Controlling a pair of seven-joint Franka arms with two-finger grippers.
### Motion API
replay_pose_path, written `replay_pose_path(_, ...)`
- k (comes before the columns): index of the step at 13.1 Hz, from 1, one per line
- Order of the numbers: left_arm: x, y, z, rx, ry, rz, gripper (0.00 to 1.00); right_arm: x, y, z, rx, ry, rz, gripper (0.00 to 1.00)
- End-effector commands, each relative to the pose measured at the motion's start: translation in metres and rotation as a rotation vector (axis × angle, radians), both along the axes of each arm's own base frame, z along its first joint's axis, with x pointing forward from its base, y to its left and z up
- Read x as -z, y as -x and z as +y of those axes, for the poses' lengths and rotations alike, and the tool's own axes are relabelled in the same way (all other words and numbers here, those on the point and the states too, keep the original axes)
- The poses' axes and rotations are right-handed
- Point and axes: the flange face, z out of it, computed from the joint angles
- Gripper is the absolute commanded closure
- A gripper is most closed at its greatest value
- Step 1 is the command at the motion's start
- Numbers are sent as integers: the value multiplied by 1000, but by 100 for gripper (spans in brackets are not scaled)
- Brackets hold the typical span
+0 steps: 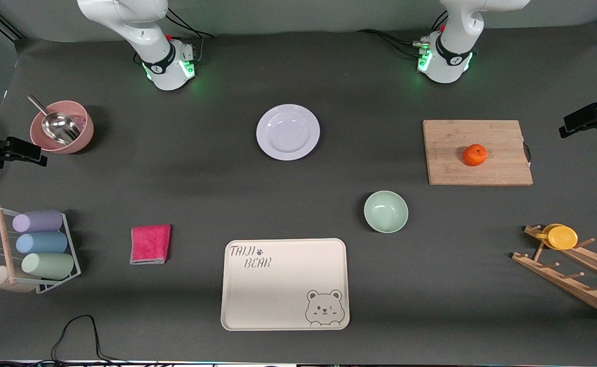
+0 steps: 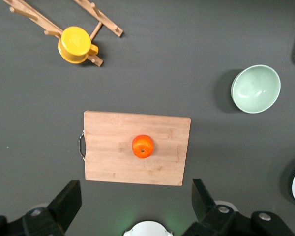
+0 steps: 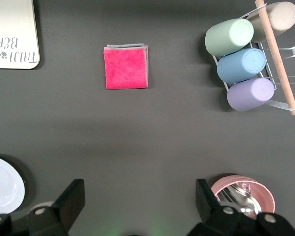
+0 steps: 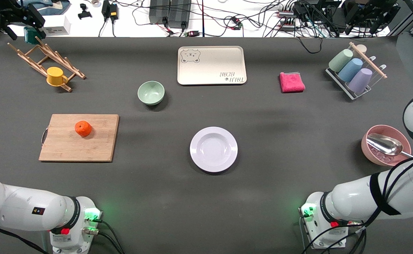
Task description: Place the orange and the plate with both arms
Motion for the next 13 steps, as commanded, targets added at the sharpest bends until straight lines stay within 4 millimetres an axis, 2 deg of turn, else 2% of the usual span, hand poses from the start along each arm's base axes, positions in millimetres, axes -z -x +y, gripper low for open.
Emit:
replay_pose_path(1, 18, 15, 3, 1, 2, 59, 0, -15, 37, 17, 15, 6, -10, 0)
replay_pose_path(3, 34, 40, 8, 7, -3, 97, 0, -25, 63, 29, 32, 5, -24, 0)
replay_pose_path(5, 57, 79, 9, 18, 7, 83, 0, -33, 89, 42, 49, 1, -35, 0)
replay_pose_path(7, 96, 129, 12, 22, 38, 27, 0, -40, 114, 64, 65, -2, -49, 0)
replay_pose_path(8, 116, 141, 13, 31, 15, 16, 0, -41, 122, 76, 76, -1, -56, 0)
replay_pose_path(11, 166, 138, -1, 66, -20, 18, 0, -36, 138, 99, 63, -5, -65, 0)
replay_pose_path(13, 205, 144, 0, 62, -19, -22, 0, -34, 140, 102, 61, -10, -61, 0)
